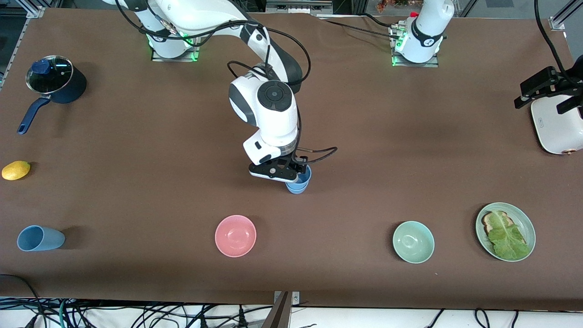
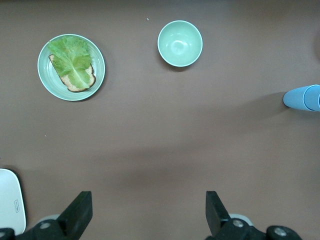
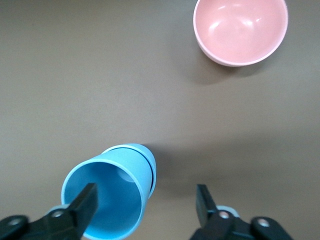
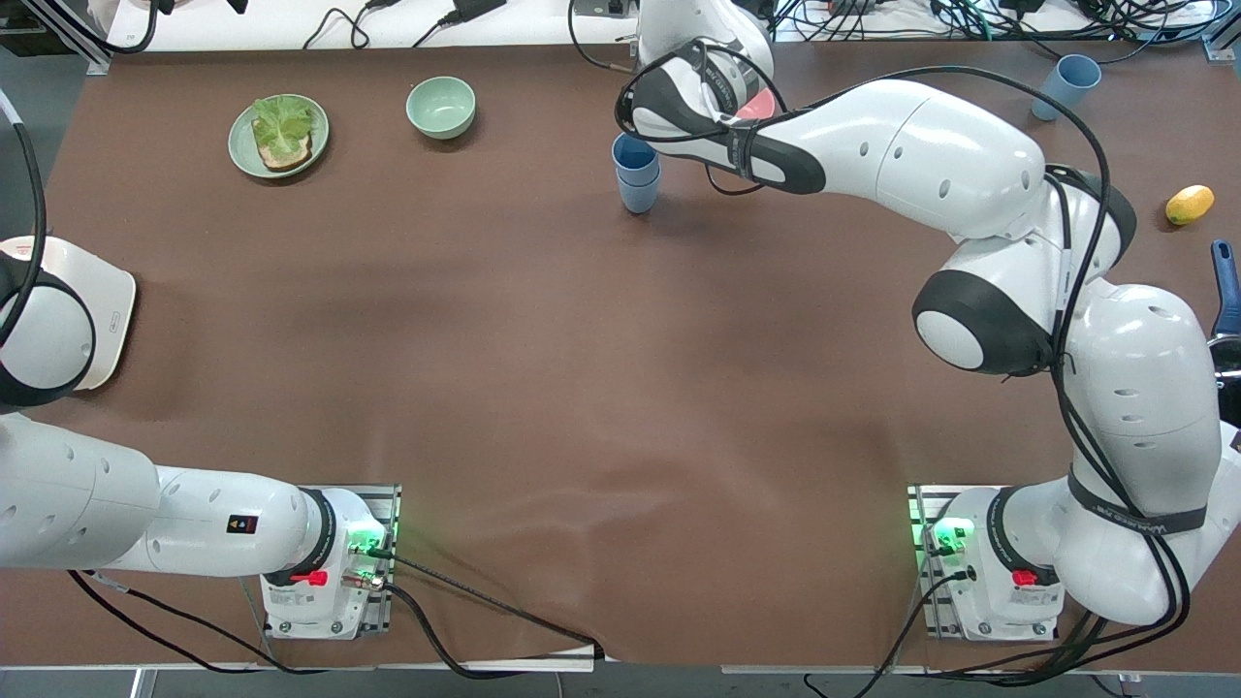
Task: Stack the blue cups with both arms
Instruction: 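Open the right gripper to release the stacked cups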
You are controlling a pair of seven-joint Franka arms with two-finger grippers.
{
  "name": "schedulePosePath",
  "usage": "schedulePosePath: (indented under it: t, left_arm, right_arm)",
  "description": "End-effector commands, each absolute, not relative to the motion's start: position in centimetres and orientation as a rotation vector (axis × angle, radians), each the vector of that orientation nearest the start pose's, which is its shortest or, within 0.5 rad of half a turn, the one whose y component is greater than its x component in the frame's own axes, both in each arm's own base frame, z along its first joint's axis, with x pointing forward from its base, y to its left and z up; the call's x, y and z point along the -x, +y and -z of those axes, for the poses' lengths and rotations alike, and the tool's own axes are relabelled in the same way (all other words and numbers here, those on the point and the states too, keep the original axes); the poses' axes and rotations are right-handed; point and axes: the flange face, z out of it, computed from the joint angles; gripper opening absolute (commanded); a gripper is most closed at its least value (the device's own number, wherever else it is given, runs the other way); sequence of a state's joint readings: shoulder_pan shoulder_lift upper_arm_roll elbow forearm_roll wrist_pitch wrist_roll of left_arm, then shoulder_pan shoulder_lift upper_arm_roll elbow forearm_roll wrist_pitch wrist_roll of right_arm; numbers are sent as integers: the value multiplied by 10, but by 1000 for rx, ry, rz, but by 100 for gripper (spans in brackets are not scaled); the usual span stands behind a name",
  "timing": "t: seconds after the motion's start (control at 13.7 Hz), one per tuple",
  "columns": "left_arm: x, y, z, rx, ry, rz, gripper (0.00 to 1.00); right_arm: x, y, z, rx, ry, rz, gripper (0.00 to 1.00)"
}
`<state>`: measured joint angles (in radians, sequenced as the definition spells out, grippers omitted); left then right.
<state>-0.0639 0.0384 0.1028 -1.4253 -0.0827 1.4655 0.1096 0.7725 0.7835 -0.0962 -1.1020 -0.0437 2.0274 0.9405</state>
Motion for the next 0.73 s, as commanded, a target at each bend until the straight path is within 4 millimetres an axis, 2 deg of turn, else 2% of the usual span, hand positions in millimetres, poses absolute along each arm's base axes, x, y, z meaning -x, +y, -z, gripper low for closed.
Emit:
schedulePosePath:
  t: [0.0, 0.15, 0.22, 0.36, 0.66]
  left_arm:
    - [-537, 3, -667, 3202, 107, 2, 100]
    - [-534, -6, -667, 3203, 23, -7, 100]
    - [-532, -6, -667, 3203, 16, -19, 100]
    - [-529, -4, -668, 3203, 19, -29, 100]
    - [-523, -3, -668, 3204, 25, -58, 100]
  right_arm:
    - [-593, 480, -412, 3085, 360, 243, 91]
    - [-598, 453, -441, 3108, 297, 198, 99]
    - [-603, 429, -458, 3122, 260, 167, 99]
    - [-607, 375, -486, 3126, 148, 86, 100]
    - [-595, 250, -536, 3152, -46, -34, 100]
